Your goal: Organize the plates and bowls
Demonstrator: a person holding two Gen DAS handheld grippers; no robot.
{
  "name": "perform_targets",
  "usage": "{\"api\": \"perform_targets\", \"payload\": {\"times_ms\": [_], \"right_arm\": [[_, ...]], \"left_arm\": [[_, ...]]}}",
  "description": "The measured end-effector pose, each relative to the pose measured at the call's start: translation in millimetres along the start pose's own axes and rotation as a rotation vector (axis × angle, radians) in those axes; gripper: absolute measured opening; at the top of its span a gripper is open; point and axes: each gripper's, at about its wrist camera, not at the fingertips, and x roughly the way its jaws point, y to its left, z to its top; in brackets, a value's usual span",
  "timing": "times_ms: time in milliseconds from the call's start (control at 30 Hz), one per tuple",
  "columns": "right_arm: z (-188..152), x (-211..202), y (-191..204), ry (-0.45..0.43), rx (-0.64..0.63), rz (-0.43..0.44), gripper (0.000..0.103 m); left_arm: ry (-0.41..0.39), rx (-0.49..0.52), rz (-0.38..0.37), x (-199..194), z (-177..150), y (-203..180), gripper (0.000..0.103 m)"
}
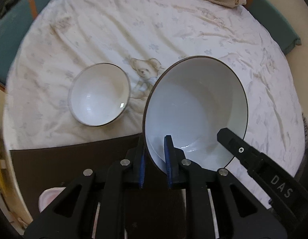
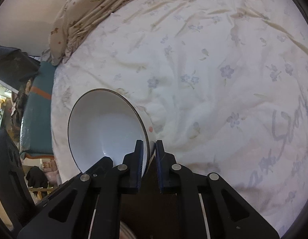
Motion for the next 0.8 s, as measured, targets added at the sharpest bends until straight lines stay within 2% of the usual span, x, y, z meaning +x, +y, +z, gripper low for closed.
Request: {"api": "perform_targets", "payload": {"times_ms": [233, 433, 667, 800], "right_arm": [[-24, -29, 25, -0.004, -0.085, 0.021, 0.013], [-47, -49, 49, 0.014, -0.158, 0.062, 0.01], [-92, -66, 82, 0.027, -0.261, 0.105, 0.011], [-123, -67, 98, 0.05, -0.285, 0.119, 0.011]], "left_arm": [[-0.066, 0.012, 0.046, -49, -26, 16, 0.014], [-0.127, -0.003, 0.046, -90, -49, 40, 0.014], [-0.197, -0.006, 0.044, -132, -91, 82, 0.015], [-0.213, -0.019, 0.034, -139, -117, 111, 0.015]]}}
